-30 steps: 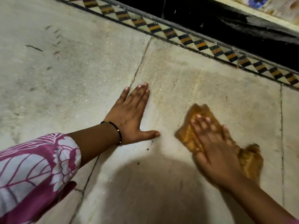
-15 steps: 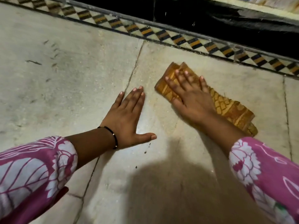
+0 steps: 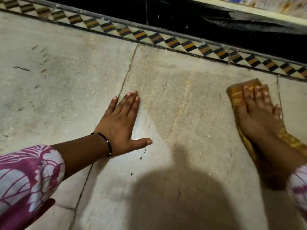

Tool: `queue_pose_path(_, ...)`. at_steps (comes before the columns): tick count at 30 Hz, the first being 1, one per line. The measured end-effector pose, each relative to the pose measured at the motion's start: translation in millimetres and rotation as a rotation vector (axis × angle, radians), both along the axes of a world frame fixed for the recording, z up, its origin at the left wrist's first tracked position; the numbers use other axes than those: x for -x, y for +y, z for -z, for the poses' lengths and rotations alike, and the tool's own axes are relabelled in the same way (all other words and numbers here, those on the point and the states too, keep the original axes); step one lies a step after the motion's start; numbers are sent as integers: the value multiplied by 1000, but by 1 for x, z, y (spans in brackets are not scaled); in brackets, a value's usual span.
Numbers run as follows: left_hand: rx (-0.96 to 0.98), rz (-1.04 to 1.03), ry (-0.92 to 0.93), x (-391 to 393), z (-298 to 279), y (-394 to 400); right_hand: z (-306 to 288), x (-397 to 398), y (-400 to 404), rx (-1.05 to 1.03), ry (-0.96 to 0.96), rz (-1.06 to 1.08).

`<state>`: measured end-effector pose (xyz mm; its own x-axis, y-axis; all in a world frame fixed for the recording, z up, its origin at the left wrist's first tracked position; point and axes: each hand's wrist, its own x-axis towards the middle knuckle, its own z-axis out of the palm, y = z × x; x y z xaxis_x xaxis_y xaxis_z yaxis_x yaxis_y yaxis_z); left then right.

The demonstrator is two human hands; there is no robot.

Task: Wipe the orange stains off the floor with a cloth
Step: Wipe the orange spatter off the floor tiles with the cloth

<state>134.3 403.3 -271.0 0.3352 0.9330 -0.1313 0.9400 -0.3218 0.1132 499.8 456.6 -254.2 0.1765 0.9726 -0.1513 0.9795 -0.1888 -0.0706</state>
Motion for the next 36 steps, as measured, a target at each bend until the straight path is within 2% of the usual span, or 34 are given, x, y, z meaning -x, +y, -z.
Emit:
queue_pose_path(4,-1,13,-4,-1,-2,0,3,36,64,-18,2,-55)
queue_pose_path(9,-15,12,0,0,-1,0,8,160,73,-35,15,-461)
queue_pose_path(12,-26,14,-10,1,0,0,10,190,72,-32,22,-604)
queue_pose_path(14,-21,23,-14,2,2,1,9,174,82,-22,29,-565)
queue_pose_path(19,-11,18,-2,2,3,-1,11,91,85,-25,9,-212)
queue_pose_path(23,-12,14,4,1,1,0,11,53,35,-40,-45,-133)
queue_pose_path(32,33,2,57,-1,-5,1,3,30,-144,39,2,-260)
queue_pose_path(36,16,45,21,-6,-11,-4,1,-9,-220,79,2,-211)
